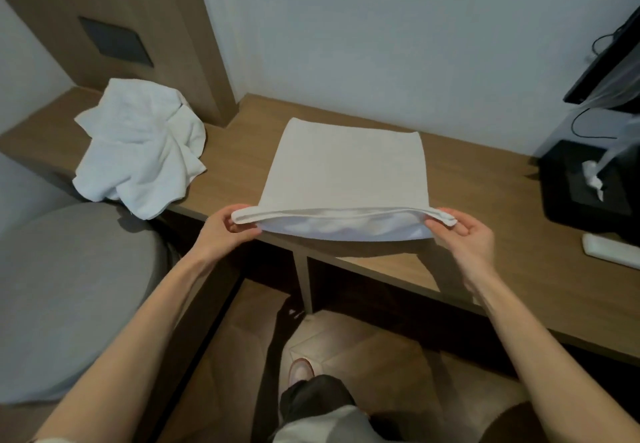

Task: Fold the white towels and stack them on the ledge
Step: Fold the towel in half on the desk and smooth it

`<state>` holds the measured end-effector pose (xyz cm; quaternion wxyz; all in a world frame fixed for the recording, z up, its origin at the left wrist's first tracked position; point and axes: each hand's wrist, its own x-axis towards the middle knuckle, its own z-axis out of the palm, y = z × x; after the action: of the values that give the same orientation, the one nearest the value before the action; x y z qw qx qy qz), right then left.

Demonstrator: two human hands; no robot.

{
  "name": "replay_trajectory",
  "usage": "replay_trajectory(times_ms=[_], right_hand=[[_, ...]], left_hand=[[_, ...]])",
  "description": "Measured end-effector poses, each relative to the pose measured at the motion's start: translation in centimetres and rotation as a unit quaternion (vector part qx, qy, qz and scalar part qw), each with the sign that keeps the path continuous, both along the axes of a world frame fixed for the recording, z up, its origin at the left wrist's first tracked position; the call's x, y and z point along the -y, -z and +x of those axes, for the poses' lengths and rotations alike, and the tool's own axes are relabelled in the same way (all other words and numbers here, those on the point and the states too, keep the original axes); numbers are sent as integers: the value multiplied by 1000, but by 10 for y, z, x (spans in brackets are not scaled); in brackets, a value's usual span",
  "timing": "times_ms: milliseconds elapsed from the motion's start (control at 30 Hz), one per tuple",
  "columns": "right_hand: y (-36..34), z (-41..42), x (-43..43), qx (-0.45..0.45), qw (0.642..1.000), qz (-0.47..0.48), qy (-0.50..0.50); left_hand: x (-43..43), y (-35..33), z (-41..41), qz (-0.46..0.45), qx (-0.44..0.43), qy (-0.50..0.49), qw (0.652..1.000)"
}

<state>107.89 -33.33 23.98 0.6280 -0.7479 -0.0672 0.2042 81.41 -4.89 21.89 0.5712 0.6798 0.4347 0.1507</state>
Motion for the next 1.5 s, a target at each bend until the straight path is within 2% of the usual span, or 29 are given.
replay_trajectory(times_ms=[133,267,333,400,633,967,1233,1400,1500], right_hand=[[1,10,-16,102,994,-19,44],[4,23,-31,216,961,-166,54],[4,24,-43,241,953,-178,52],[4,25,-56,227,962,-148,44],[2,41,-91,238,957,-132,103],[-2,94,-132,235,950,-142,151],[9,159,-177,226,954,-145,132],[37,203,-203,187,959,-181,110],[58,226,-213,166,957,-231,58]], left_hand=[[-15,-7,19,126,18,-27,992],[-42,-15,39,217,-7,18,976],[-58,-15,49,266,-40,23,963],[-73,-16,63,303,-78,34,949],[-100,-21,103,222,25,-10,975],[-146,-20,176,241,46,-13,969],[-187,-1,243,270,-22,-13,962],[-215,26,280,232,-67,-1,970],[-229,44,293,190,-113,10,975]])
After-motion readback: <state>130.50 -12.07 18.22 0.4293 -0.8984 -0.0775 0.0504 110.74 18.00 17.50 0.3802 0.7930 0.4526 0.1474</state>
